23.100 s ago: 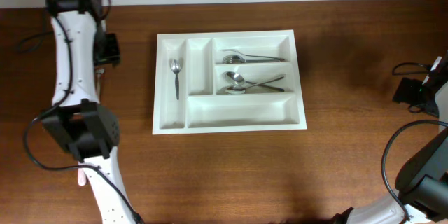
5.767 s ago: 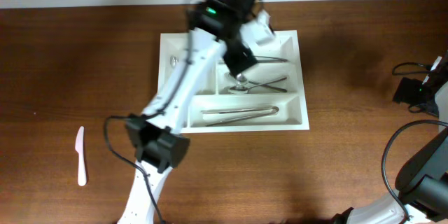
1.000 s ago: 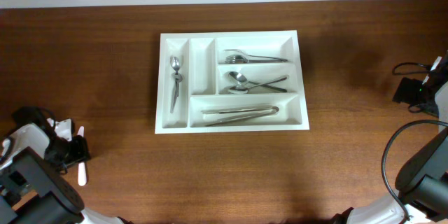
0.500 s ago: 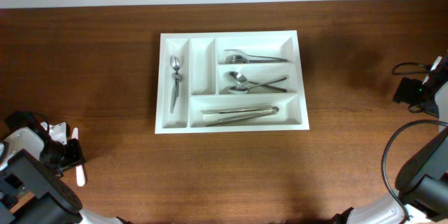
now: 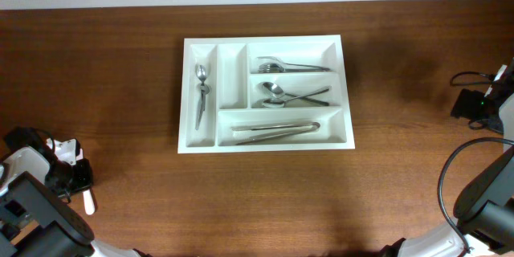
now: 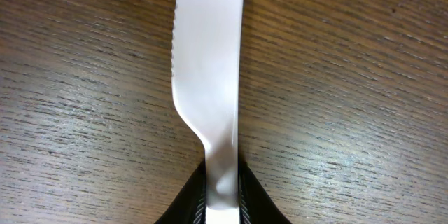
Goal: Pack container
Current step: 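Close the left gripper on the knife handle and lift it, then carry the knife right and lower it into the tray's narrow middle compartment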
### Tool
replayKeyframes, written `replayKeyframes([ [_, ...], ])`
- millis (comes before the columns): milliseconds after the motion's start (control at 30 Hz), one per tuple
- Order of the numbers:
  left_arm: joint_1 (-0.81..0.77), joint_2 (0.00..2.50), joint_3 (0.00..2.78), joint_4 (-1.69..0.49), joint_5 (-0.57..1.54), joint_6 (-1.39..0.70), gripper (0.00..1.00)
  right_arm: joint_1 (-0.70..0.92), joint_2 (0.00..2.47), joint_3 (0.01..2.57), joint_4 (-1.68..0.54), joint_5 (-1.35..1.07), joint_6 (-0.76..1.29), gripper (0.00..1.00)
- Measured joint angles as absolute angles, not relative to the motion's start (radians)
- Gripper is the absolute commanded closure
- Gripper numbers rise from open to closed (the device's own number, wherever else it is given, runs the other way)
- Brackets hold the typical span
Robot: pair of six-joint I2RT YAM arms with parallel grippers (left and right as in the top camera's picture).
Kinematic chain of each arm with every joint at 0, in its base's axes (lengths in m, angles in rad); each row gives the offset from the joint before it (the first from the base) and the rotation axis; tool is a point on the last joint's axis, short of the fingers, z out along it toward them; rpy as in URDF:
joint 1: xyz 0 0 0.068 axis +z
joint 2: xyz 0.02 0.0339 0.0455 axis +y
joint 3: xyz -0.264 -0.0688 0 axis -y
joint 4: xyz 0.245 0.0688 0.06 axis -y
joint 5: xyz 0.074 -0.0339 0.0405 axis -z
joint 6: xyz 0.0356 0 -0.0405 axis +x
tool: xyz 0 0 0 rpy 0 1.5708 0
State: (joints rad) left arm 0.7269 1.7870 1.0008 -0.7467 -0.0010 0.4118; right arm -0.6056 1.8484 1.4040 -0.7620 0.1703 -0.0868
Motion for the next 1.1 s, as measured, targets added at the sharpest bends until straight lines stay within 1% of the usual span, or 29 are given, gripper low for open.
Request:
replayKeyframes([
  [133,0.727,1.787,1.001,-0.747,0.0,0.412,0.85,-0.606,1.848,1.404,-0.762,0.17,-0.087,0.01],
  [267,0.727,1.787,1.001,-0.746,0.0,0.412,0.88,-0.606,1.848,1.404,-0.762,0.17,-0.087,0.01],
  [433,0.727,1.787,1.003,-0.748,0.004,0.412,0.88,-0.606,1.848,1.404,-0.762,0.17,-0.087,0.01],
  [733,0.719,1.827,1.086,-0.844,0.128,0.412,0.88,-0.606,1.848,1.404,-0.762,0.17,-0.087,0.01],
  [933,0.63,1.827,1.236,-0.913,0.166,0.411,0.89,-0.606,1.848,1.404,-0.762,0.17,-0.086,0.01],
  [1100,0.496,1.827,1.337,-0.927,0.177,0.377,0.88,-0.606,1.848,1.404,-0.762,0.17,-0.086,0.01],
])
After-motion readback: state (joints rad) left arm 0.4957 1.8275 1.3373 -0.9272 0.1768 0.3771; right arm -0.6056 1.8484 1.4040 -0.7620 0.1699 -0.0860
